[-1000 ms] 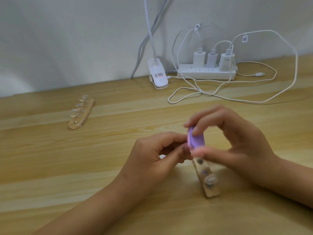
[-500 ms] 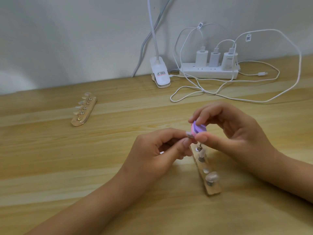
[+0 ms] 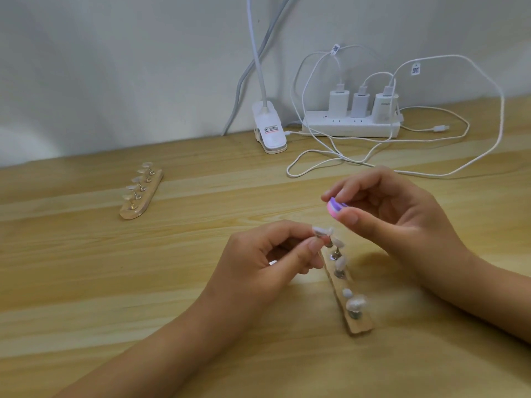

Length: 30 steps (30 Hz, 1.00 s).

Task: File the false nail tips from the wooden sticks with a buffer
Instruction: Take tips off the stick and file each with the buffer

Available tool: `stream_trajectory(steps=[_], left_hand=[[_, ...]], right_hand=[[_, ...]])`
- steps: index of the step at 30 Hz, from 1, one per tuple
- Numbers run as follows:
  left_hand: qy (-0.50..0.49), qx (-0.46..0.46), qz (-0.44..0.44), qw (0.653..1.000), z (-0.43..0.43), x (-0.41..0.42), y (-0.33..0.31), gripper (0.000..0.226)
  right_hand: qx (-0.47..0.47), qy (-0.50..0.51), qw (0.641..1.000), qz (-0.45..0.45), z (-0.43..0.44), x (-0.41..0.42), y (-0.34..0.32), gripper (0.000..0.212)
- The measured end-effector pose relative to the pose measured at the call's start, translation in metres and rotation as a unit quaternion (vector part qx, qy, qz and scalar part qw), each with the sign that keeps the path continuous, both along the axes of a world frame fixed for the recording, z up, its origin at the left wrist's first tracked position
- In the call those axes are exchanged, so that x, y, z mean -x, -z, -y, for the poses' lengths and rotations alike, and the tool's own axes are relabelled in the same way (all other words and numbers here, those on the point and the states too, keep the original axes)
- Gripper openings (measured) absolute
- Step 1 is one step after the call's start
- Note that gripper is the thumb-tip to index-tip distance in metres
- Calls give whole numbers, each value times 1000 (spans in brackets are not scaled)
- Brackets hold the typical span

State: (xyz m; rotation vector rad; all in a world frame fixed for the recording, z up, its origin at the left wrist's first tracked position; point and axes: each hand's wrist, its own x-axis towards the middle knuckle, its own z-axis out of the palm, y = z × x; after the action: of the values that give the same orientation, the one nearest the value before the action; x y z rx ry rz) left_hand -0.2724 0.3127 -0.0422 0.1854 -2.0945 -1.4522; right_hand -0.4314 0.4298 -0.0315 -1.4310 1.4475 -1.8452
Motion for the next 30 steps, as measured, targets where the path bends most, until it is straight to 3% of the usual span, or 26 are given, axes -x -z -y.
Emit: stream_trajectory(steps=[10,14,24,30], left_hand=[[-15,-20,13,1000,-3,-1,-4,16],[-13,6,12,1000,-5,-3,-5,19],[-22,24,-7,999,-7,-5,-8,20],[-20,19,-11,1000,-7,-5,-8,17]], right_hand=[[19,-27,997,69,-2,-9,-4,28],[-30,-53,997,43,-2,-10,-1,29],[24,-38,998,-53,-6,-12,0,30],[18,-45,998,-34,-6,-12,0,31]])
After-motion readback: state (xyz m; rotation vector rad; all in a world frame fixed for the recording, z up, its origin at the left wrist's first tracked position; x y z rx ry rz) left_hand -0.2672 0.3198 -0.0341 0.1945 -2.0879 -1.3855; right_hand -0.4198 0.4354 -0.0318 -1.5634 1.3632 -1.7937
